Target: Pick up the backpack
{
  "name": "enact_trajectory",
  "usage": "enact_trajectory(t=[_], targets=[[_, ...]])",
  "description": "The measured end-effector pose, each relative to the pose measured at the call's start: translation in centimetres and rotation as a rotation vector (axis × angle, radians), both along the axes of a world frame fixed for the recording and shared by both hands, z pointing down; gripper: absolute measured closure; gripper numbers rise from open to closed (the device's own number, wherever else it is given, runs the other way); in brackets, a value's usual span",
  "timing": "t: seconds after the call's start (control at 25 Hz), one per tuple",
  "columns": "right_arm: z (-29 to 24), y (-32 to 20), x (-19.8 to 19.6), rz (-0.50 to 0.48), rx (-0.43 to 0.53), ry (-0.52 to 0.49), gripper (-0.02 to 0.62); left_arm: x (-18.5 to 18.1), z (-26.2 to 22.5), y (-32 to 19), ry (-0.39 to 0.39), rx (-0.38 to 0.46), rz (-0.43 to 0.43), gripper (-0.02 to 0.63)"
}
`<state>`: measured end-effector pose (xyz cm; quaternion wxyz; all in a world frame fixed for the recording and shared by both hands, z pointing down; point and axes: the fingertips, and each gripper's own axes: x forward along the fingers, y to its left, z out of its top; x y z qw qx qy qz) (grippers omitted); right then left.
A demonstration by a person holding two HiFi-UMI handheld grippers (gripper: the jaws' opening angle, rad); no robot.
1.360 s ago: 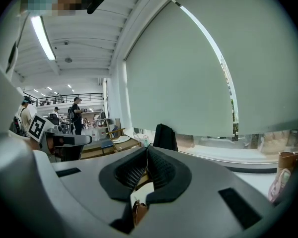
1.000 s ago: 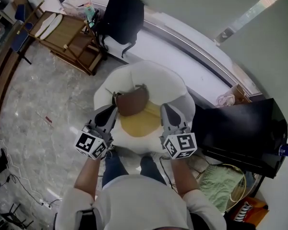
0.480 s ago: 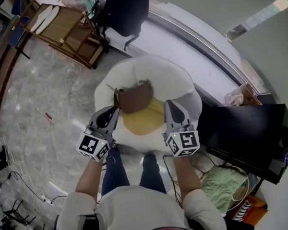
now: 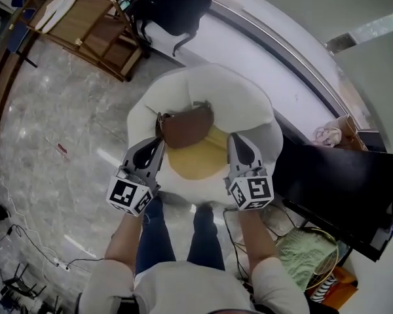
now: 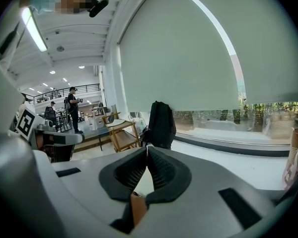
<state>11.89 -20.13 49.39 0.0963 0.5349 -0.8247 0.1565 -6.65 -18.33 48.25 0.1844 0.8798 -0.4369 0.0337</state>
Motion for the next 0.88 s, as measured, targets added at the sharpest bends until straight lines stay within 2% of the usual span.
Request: enact_trajectory(t=[0.48,0.88], targets=[[7.4,-1.8,-2.1,-0.070,-0.067,0.012,0.565,-2.5,7.9,-0.5,-0.008,-0.073,-0.076,0.563],[14.2,-4.2,-1.7,-0.086,-0.105,0.016,0.565,-3.0,14.0,-2.2,-0.025,-0.105,-0.122,0.563]])
